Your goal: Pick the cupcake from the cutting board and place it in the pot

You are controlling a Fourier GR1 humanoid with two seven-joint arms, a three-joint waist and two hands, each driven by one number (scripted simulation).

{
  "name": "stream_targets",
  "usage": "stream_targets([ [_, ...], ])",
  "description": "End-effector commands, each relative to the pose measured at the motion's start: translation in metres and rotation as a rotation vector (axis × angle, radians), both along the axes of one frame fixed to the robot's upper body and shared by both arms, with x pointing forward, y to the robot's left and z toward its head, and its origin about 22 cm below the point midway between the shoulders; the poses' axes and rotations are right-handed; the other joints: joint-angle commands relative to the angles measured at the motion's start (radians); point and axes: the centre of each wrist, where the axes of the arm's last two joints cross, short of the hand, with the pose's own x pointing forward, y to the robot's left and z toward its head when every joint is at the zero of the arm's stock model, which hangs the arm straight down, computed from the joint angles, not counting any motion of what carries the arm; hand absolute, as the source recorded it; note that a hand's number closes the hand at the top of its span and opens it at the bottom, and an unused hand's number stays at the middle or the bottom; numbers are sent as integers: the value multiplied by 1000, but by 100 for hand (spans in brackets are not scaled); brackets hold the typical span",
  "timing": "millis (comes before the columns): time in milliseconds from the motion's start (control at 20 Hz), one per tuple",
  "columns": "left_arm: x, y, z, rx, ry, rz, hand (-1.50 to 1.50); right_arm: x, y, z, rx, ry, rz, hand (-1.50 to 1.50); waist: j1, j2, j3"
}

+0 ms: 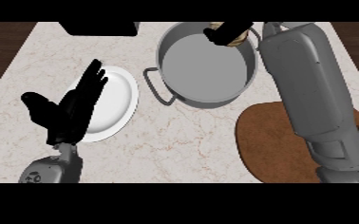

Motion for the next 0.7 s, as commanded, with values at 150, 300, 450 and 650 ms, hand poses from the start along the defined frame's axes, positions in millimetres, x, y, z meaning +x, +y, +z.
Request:
stream_targets([
  [150,-8,-2,-7,15,-5,3,0,20,13,-51,158,255,-51,-150,0,-1,0],
  [300,5,-1,9,-7,-1,-14,0,29,14,-72,235,316,-32,-150,1,2,1],
  [450,-11,8,-6,1,0,-21,0,31,20,-65,398,297,-31,-150,8,0,1],
  [650,3,2,-4,-9,-2,-3,0,34,1,-47,620,81,-81,-150,6,7,1],
])
